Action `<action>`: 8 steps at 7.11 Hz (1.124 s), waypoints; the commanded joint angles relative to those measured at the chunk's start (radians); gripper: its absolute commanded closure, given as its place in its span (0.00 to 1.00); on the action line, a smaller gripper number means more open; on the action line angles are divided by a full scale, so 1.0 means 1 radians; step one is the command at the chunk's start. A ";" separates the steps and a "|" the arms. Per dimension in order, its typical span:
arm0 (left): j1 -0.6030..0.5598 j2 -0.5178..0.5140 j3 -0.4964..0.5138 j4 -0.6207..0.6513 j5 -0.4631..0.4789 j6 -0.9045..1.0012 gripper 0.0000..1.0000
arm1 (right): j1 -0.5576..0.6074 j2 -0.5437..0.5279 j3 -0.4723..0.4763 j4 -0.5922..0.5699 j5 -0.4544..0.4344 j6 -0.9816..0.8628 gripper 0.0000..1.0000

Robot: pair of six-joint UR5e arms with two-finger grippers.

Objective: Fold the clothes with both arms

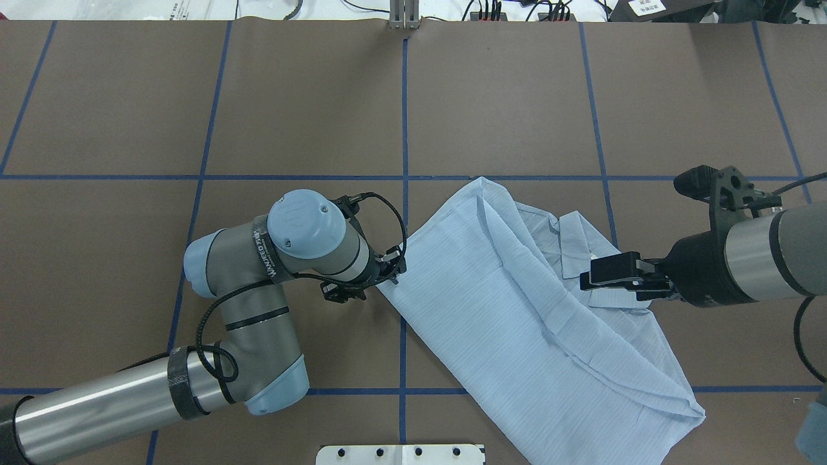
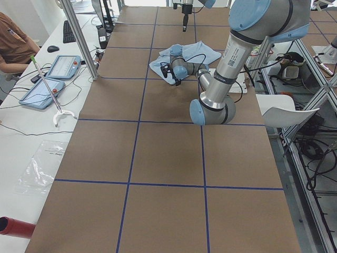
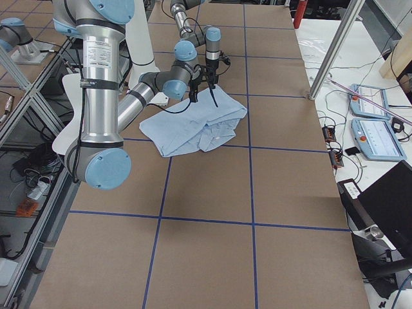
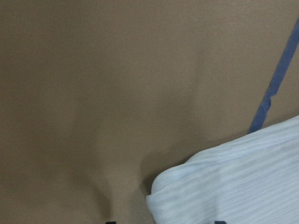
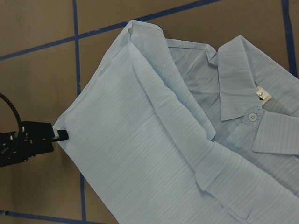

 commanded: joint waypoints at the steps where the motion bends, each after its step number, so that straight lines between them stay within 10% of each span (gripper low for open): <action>1: 0.001 -0.007 0.004 -0.002 0.000 0.003 0.83 | 0.000 -0.001 -0.004 0.000 0.000 -0.002 0.00; 2: 0.001 -0.011 0.004 -0.005 0.000 0.004 1.00 | 0.000 -0.003 -0.004 0.000 0.000 -0.003 0.00; 8: -0.140 -0.011 0.025 -0.053 0.002 0.030 1.00 | 0.018 0.002 -0.006 0.000 -0.009 -0.008 0.00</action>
